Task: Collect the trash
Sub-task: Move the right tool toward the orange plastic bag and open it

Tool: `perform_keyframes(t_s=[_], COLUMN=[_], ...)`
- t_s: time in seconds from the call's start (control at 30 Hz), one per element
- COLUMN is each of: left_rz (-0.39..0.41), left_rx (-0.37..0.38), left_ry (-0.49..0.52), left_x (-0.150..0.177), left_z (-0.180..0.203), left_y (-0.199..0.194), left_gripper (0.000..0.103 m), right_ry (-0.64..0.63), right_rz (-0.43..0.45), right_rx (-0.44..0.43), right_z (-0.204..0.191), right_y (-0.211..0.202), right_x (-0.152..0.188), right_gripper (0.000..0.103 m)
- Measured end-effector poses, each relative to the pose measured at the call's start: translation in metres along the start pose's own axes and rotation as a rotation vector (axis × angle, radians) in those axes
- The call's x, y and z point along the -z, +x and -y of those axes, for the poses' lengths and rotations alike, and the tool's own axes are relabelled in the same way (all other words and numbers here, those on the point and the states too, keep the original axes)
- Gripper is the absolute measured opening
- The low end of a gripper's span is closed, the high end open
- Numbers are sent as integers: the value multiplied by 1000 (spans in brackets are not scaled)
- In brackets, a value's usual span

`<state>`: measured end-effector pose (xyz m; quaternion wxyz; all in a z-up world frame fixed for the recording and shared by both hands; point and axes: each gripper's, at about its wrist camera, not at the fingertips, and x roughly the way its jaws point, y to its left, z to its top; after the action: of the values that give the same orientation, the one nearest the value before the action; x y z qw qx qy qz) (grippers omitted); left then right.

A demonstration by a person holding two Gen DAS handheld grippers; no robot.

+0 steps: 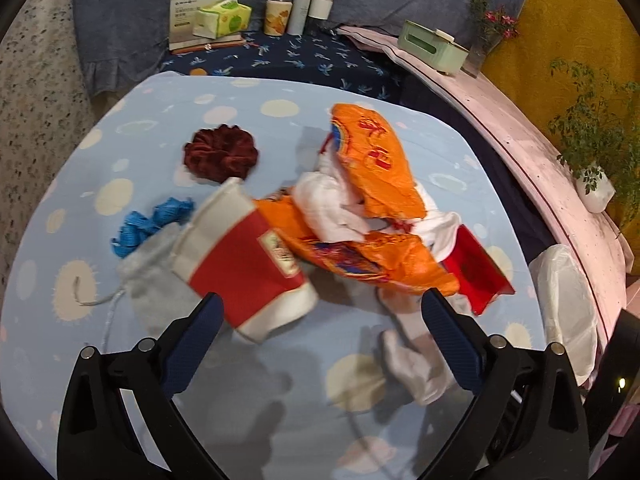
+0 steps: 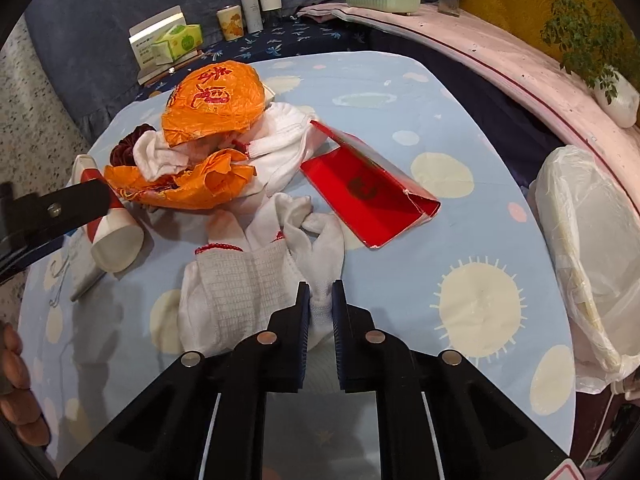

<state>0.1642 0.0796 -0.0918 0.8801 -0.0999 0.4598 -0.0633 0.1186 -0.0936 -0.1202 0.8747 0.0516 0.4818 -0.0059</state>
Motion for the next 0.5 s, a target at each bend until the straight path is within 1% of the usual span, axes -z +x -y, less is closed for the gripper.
perform_keyframes(t_s=[0.13,0.23,0.3,0.4,0.43,0.5], left_rz=[-39,-65,-58,-64,-73,-92], left_rx=[26,20,0,-8,2,19], left_ry=[-47,-76,-74,-66,-71,-90], left_x=[-4,-6,-8,-10,-11,-10], left_z=[11,14,19,25,27,29], left_y=[16,28,31,32,32,33], left_gripper=[94,94,94,87,83,82], right_ry=[9,12,15,18,18,19], right_rz=[13,26,31,36,39,47], right_rx=[-6,-6,-6,-2,-1,1], right_z=[5,9,12,15,16,17], right_y=[-9,-16,-20,-25,-27,-31], right_x=[2,2,2,2,2,3], right_gripper=[9,9,9,9,9,9])
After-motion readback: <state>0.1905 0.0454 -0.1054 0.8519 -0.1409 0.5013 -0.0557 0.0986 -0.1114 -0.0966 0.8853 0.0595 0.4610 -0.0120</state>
